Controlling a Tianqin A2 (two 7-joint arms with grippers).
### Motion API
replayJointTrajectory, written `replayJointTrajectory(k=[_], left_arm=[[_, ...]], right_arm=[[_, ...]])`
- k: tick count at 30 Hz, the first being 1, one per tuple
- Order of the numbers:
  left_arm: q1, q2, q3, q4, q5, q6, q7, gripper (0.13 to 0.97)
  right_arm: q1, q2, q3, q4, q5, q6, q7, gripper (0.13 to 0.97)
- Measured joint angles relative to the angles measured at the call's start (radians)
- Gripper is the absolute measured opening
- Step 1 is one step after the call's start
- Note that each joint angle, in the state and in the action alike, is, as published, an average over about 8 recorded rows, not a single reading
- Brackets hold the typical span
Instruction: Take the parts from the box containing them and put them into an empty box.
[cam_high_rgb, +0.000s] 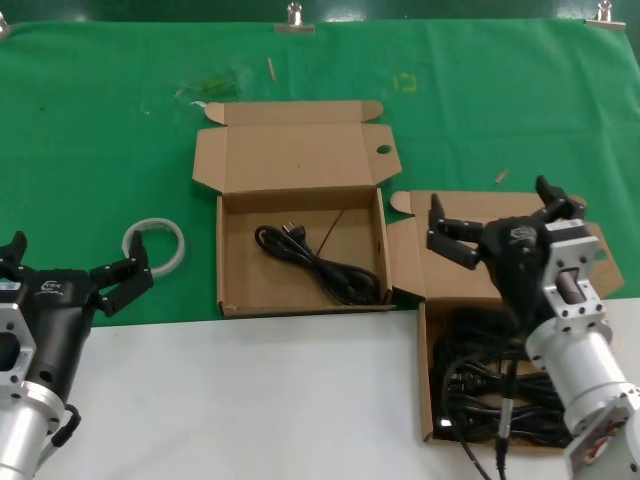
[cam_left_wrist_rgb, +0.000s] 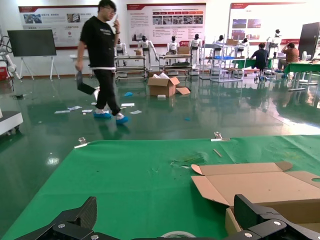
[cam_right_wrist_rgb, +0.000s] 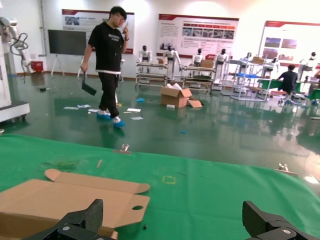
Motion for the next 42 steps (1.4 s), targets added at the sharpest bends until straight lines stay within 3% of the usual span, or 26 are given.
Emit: replayJointTrajectory(k=[19,42], left_arm=[[0.0,0.0,0.0,0.0,0.0,0.0,0.0,0.965],[0.0,0.0,0.0,0.0,0.0,0.0,0.0,0.965]], right_arm=[[-0.128,-0.004,0.204,0.054,-0.227,-0.124,0.252,0.966],[-0.136,-0.006,0.218,0.057,-0.242,-0.132,0.269,0.966]])
